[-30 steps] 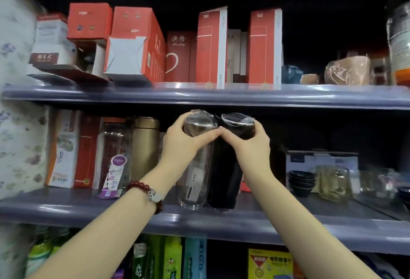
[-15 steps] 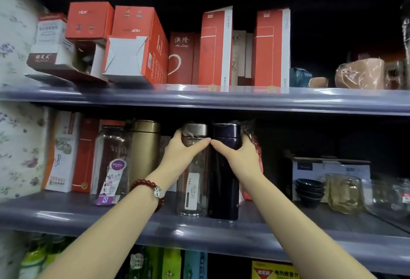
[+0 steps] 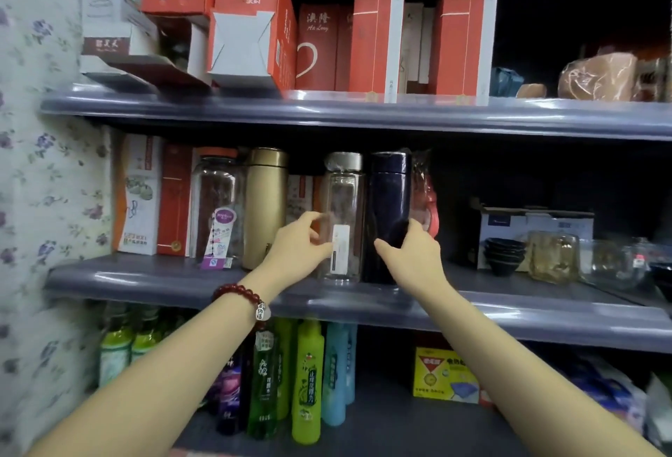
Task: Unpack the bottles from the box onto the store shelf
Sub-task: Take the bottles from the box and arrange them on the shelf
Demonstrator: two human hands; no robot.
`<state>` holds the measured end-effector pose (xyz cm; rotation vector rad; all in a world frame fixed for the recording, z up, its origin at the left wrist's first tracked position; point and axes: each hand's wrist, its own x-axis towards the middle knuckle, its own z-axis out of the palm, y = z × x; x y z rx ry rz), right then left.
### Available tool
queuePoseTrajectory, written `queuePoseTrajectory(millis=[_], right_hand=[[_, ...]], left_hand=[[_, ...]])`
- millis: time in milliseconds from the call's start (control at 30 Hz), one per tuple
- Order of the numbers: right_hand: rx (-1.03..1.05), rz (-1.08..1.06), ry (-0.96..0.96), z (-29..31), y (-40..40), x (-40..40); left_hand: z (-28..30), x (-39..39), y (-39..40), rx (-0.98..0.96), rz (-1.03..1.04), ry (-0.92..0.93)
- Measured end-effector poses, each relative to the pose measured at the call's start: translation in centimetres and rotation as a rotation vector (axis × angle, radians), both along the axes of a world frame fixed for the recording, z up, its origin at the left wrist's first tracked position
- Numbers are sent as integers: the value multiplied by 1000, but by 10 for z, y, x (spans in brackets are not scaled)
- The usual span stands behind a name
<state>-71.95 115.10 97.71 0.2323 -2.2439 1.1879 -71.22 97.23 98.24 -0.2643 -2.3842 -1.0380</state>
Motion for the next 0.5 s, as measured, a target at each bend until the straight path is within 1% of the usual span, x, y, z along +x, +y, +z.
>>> queuePoseTrajectory(millis=[100,200,267,400,500], right_hand=[[89,-59,17,-12,-9,22],[220,-49,44,-23,-28,49],[294,12,47,-31,-47,62],[357,162,2,-52,-99,78],[378,295,-65,-75,-148,88]], left_hand=[[-5,20,-12,-55,-7,20],[-13,42,-30,-134,13,78],[-21,56,-48,-199,48,87],[-46,88,-94,-305,134,67],[-74,117,-134,-321,236,-18]])
